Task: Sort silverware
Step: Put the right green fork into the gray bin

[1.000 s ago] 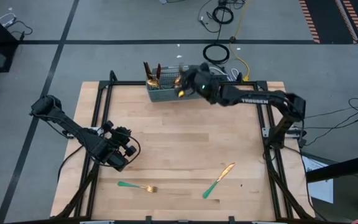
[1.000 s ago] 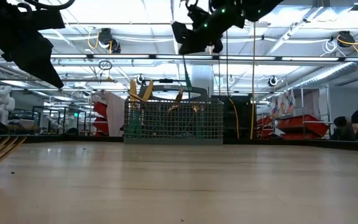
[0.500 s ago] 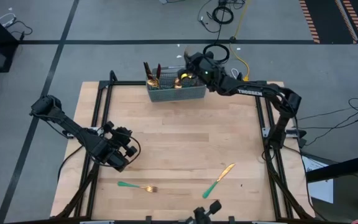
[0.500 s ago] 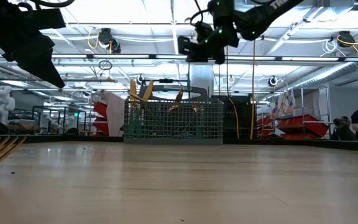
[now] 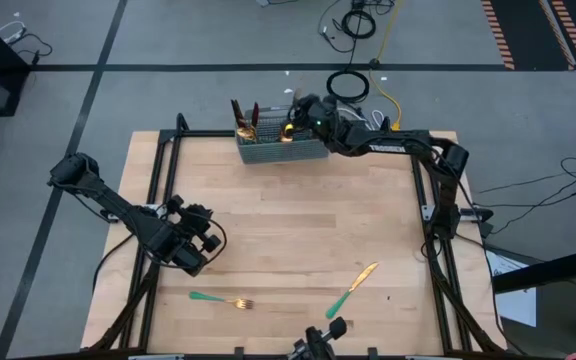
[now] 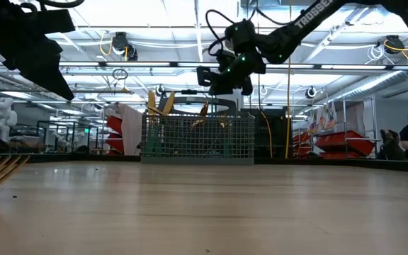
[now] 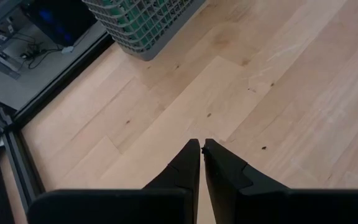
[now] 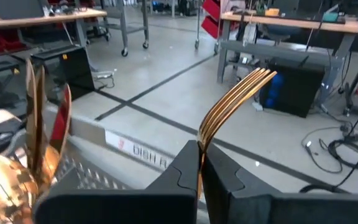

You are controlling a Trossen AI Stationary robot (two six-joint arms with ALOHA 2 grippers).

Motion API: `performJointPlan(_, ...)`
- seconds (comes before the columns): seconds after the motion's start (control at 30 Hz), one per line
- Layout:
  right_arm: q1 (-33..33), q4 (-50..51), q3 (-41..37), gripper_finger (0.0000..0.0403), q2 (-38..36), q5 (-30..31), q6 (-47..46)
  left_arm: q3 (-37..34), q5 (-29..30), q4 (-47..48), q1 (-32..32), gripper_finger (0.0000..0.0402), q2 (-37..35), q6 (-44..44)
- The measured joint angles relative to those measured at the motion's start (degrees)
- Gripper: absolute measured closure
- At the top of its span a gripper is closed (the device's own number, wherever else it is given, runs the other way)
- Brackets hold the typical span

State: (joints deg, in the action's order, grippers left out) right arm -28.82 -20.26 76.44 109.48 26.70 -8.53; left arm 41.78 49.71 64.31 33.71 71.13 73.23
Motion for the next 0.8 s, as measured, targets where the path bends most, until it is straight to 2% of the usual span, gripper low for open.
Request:
performJointPlan(0.37,-0.1,2.0,0.2,0.0399,1.0,0.4,-3.3,0.0,0.0,-0.2,0.0,0.0369,0.0,0.0)
performJointPlan(0.8,0.5,2.2,0.1,0.0344,0.9,0.5,-5.4,0.0,0.0,-0.9,0.0,0.0369,0.0,0.0)
